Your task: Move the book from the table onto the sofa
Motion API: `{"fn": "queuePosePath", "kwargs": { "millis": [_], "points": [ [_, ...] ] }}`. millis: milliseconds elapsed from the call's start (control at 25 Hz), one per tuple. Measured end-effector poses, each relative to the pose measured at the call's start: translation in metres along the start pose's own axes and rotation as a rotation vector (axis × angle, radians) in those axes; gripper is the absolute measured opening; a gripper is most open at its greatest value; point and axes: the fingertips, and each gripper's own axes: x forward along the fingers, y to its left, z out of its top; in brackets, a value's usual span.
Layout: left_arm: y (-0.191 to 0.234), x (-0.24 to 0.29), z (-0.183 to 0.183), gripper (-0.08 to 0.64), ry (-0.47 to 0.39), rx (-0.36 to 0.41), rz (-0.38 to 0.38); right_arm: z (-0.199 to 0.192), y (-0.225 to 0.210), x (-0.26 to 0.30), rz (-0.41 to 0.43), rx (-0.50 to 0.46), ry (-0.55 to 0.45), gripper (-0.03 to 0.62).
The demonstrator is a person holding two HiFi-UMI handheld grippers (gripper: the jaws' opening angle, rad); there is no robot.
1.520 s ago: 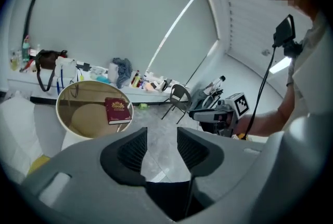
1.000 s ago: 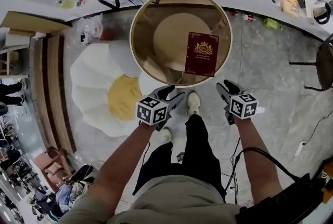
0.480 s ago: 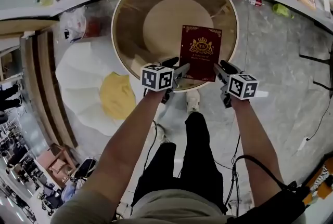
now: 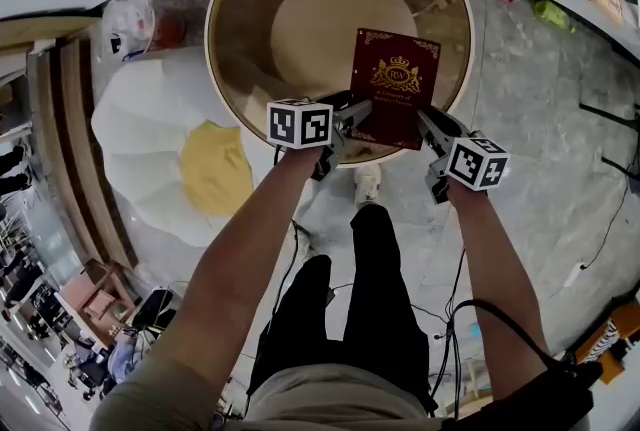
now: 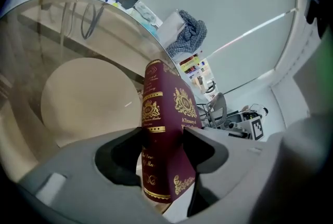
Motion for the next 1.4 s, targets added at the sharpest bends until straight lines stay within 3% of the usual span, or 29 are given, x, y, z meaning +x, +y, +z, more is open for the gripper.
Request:
{"fn": "queuePosePath", "kwargs": {
  "millis": [280,640,920,1080,1280,1400],
  "points": [
    [-0.005,-0.013,-0.007,0.242,-0.046,0.003,0.005,-0.001,0.013,-0.006,-0.02,-0.045,-0.013,0.104],
    [0.009,-0.091,-0.031,0.241,-0.177,-0.026,0.032,-0.027,0.081,0.008,0.049,-0.167,0.047,0.104],
    [0.048,-0.18,-0.069,0.241,-0.299,-0.089,0.077,-0.075,0.159,0.044,0.115,-0.249,0.116,0.104],
    [0.063,-0.191,-0.085,0.241,-0.359,-0.125,0.112,-0.09,0.167,0.059,0.163,-0.289,0.16,0.104],
    [0.102,-0.267,-0.139,0.241,-0.441,-0.203,0.15,-0.153,0.233,0.088,0.21,-0.357,0.26,0.103],
    [0.067,-0.273,-0.125,0.241,-0.366,-0.164,0.178,-0.139,0.24,0.058,0.229,-0.292,0.223,0.103]
  ]
}}
